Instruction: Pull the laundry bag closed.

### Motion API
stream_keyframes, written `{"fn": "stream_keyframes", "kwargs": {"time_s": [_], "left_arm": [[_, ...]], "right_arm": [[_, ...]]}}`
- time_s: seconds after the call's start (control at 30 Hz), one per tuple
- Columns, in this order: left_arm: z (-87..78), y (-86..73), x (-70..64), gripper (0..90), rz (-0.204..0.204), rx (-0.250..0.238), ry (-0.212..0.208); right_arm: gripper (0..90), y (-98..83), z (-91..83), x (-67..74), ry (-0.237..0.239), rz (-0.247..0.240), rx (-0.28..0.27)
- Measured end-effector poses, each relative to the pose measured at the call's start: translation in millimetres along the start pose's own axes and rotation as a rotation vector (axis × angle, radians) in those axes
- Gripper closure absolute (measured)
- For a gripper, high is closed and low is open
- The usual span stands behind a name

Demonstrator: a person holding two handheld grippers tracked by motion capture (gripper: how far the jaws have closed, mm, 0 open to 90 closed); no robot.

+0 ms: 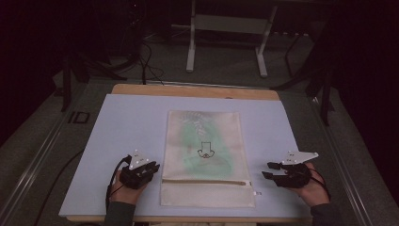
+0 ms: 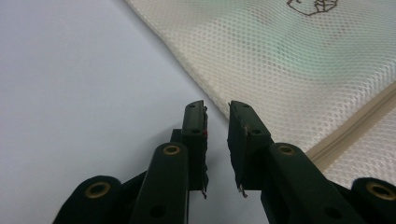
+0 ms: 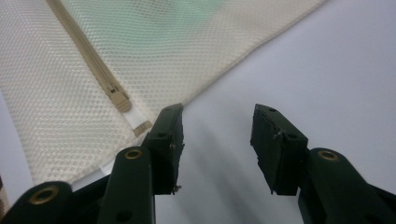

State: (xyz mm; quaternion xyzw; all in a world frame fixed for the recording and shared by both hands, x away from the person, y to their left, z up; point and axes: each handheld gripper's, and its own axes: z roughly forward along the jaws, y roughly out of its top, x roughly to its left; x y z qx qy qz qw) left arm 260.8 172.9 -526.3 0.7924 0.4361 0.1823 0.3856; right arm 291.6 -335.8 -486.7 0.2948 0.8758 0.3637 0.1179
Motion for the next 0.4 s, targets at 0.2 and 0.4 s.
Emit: {"fn": "stream_keyframes", "kwargs": {"time_s": [0.2, 0.4], "left_arm": [[-0.6, 0.0, 1.2, 75.9, 0.0, -0.002, 0.011], [-1.8, -0.4, 2.9, 74.7, -0.006, -0.006, 0.018]], "right_arm": [[54.0, -3.3, -7.3, -3.8, -0.014, 0.018, -0.021], [53.9, -3.9, -13.2, -5.8, -0.02, 0.029, -0.047]]}}
